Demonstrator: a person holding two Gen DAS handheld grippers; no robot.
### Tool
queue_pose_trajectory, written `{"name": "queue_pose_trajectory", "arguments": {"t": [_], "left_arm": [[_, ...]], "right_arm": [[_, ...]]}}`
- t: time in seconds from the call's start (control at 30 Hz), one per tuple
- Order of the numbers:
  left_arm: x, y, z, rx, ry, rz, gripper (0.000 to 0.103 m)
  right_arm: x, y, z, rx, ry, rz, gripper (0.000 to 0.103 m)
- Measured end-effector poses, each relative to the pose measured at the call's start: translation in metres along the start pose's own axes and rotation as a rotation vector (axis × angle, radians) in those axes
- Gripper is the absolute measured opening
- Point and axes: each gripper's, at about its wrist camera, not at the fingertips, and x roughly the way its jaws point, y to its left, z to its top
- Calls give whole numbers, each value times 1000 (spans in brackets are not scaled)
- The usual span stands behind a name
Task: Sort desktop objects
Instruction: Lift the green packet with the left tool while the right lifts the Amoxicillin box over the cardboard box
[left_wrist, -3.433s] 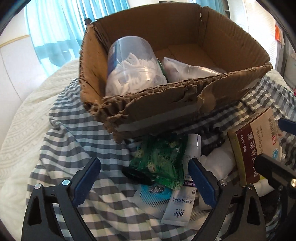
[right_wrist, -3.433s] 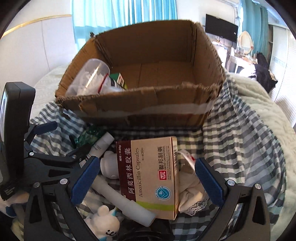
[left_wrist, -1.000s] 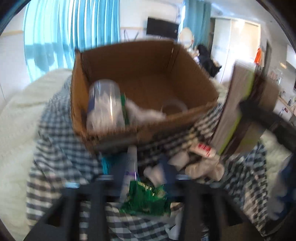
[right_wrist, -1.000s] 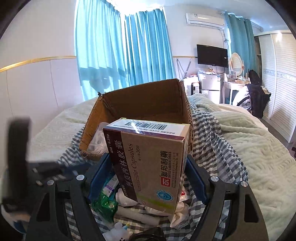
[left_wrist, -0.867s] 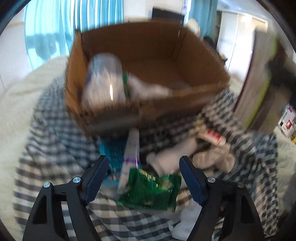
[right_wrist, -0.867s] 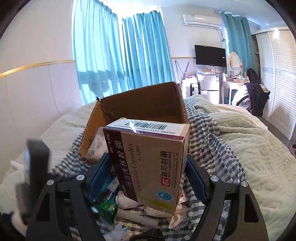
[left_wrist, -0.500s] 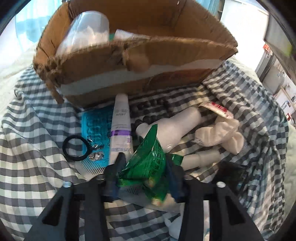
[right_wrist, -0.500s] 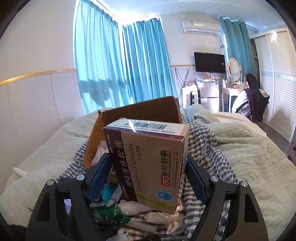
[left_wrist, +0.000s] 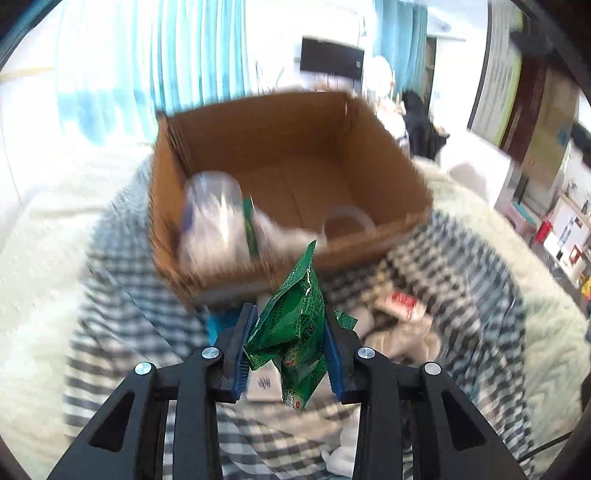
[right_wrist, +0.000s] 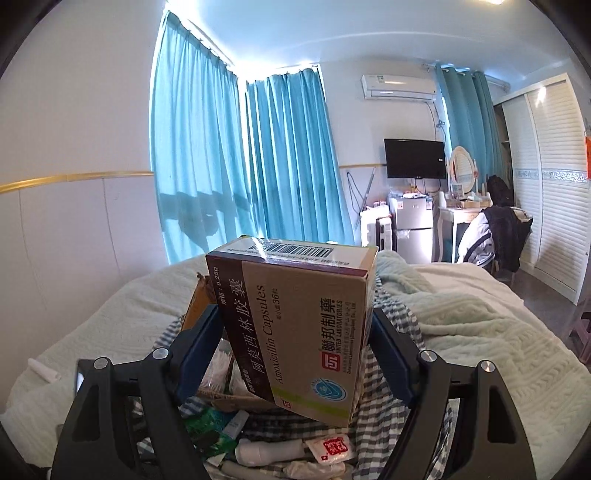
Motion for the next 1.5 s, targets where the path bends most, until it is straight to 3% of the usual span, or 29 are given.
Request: {"name": "queue_pose_trajectory", "arguments": {"t": [0.23, 0.37, 0.67, 0.87, 1.1, 1.5], "left_arm": [[-46, -2, 47, -3, -180, -52, 34], [-69, -4, 71, 5, -308, -17, 35], [-68, 18, 122, -64, -384, 3, 35], [-58, 28, 151, -41, -407, 24, 35], [-21, 35, 172, -18, -385, 45, 35], [70, 61, 171, -70, -231, 54, 38]], "right_arm": [[4, 5, 20, -19, -42, 5, 79], [7, 9, 32, -28, -89, -6, 79], [26, 16, 53, -69, -146, -40, 79], [48, 12, 61, -62, -131, -27, 79], [84, 13, 64, -75, -92, -7, 79], [171, 6, 25, -55, 122, 7, 79]]}}
